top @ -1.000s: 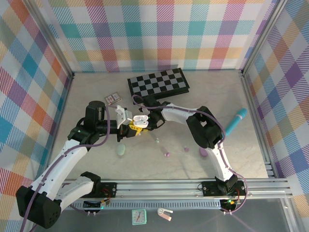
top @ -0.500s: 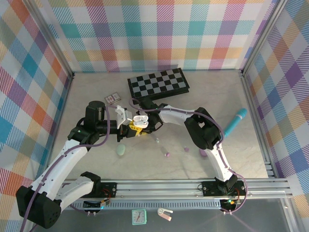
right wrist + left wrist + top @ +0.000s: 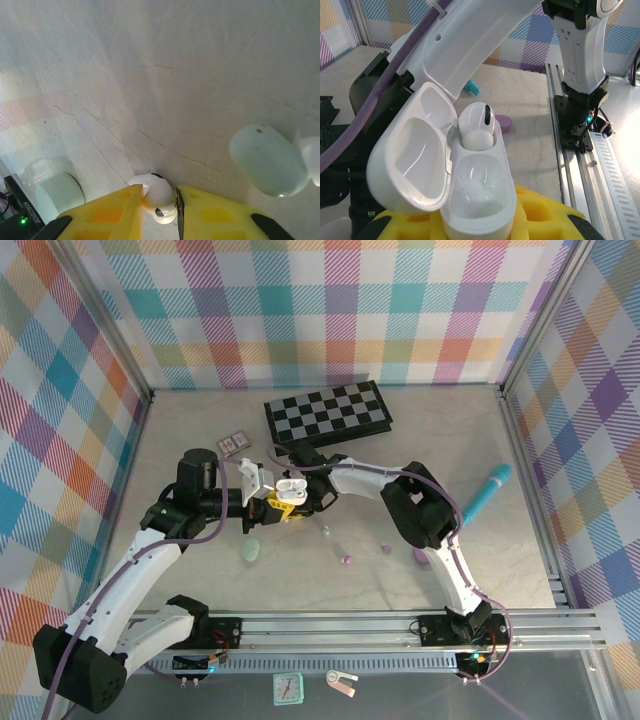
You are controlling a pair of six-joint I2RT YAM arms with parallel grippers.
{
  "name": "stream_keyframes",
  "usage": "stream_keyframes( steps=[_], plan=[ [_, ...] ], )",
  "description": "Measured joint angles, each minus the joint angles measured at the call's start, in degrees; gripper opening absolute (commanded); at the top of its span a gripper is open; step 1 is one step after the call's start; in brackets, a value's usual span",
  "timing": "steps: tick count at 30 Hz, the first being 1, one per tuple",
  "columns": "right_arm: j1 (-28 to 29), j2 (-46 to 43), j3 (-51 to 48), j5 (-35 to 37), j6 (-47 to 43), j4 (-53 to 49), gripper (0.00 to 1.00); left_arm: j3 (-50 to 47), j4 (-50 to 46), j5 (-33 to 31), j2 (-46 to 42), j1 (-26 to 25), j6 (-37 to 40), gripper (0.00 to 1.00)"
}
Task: Insert wireless bluetooth earbuds into charging case
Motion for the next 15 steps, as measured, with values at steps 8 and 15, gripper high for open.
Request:
stream_keyframes(
  steps=[8,15],
  plan=[
    [0.2,-0.7,-0.7,1.4,-0.3,0.3,0.2,0.0,0.0,0.0,0.0,0.0,0.1,0.08],
    [-0.3,-8.8,-8.5,7.4,-1.1,1.2,0.2,0.0,-0.2,0.0,0.0,0.0,0.4,0.08]
  ],
)
